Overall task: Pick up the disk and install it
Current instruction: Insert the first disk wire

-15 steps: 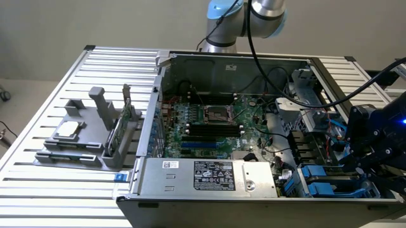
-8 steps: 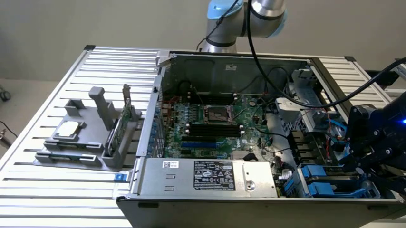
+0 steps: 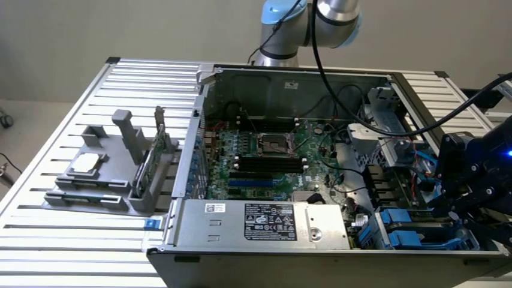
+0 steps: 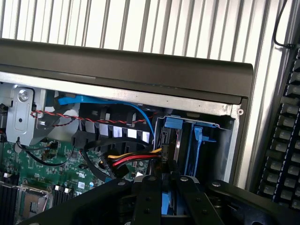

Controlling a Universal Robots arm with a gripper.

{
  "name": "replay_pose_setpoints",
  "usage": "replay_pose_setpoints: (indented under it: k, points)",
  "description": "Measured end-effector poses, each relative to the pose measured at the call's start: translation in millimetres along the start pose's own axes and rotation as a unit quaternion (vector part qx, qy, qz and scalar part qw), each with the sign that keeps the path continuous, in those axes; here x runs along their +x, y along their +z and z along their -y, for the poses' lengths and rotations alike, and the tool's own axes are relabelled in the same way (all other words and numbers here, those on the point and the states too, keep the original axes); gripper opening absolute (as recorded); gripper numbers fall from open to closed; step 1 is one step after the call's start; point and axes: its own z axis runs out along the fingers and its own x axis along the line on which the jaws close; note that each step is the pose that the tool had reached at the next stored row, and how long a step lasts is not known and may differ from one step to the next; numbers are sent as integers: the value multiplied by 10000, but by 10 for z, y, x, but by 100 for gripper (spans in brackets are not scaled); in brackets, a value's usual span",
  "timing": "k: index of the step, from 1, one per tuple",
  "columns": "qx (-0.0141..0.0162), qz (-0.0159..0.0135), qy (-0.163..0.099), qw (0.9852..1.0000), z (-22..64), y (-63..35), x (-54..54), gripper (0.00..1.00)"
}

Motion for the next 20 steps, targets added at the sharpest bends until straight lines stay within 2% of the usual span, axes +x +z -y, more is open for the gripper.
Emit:
replay_pose_setpoints:
  k: [20]
  points:
    - [0,0,0,10000,0,0,0,18]
